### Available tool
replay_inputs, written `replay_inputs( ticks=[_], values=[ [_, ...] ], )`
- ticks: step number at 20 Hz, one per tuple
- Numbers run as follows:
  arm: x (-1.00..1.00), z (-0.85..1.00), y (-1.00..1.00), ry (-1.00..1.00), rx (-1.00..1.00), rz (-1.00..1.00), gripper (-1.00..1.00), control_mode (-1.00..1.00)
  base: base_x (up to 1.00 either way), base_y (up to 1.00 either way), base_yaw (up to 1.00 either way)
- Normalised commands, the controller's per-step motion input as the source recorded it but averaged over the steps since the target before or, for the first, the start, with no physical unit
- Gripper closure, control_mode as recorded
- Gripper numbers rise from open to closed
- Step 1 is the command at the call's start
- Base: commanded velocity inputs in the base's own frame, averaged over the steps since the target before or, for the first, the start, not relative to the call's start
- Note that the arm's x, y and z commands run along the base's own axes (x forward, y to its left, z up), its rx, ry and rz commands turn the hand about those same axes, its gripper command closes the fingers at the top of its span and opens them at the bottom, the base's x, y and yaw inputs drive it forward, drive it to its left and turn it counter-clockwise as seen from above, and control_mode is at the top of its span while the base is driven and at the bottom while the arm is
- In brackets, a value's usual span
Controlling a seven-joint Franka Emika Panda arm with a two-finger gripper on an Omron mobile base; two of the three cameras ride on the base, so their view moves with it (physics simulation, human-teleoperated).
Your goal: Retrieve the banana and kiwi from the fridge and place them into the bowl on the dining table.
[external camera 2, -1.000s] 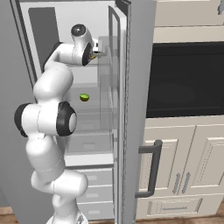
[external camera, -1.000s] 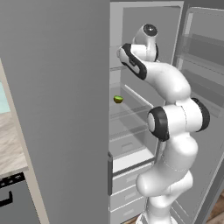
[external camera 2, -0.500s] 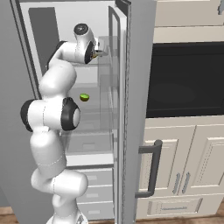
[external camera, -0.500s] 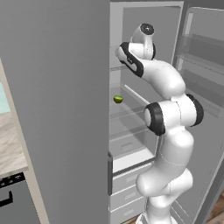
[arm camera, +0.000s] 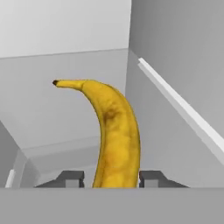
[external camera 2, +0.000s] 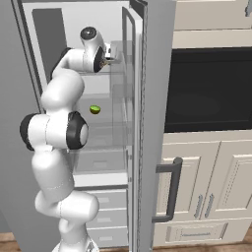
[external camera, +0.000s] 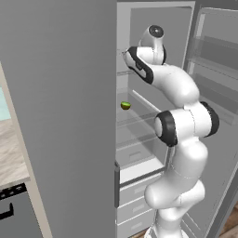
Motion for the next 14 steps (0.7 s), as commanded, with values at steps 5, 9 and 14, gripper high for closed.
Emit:
replay_inputs(
  ticks=[5, 9, 14],
  values=[
    [-0.75, -0.66, 0.03, -0.14, 0.00, -0.01, 1.00, -1.00, 0.00, 0.00, 0.00],
    [-0.97, -0.38, 0.00, -0.04, 0.05, 0.00, 1.00, -1.00, 0.00, 0.00, 0.00],
    [-1.00, 0.04, -0.05, 0.00, 0.09, 0.00, 1.00, -1.00, 0.00, 0.00, 0.00]
  ],
)
